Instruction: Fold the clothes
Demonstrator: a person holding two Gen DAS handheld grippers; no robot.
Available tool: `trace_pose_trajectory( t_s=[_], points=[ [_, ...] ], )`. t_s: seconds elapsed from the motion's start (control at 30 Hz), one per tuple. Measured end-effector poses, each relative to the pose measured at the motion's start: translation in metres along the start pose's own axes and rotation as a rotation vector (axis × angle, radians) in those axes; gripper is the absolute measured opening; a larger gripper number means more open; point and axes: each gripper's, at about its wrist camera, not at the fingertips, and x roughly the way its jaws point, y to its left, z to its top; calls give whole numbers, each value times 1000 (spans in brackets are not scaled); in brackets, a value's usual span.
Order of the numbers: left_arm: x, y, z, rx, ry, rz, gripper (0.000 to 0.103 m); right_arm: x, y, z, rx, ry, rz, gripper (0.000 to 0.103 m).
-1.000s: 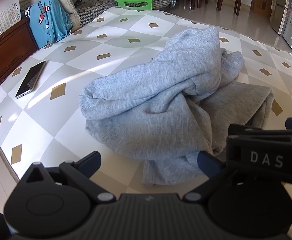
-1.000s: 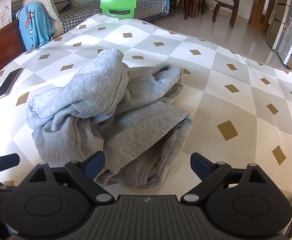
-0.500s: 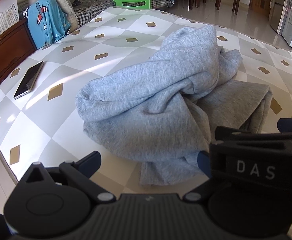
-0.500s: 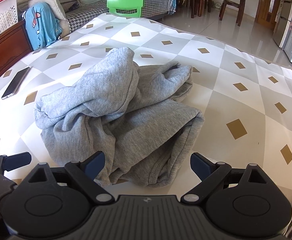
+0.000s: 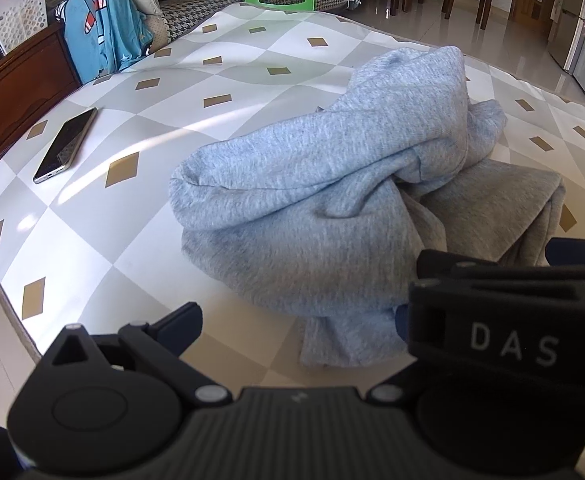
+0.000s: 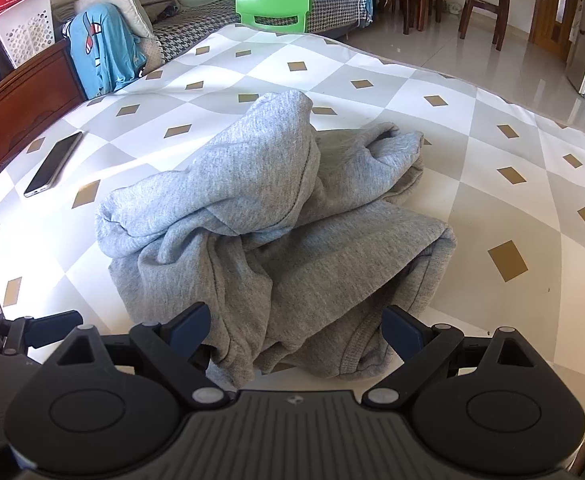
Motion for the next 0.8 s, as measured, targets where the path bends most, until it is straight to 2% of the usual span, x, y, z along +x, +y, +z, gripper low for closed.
trace_pose_trajectory(
  t_s=[0.8],
  points=[
    [4,8,1,-15,-2,20,103,0,8,2,0,-11,22,93]
  ],
)
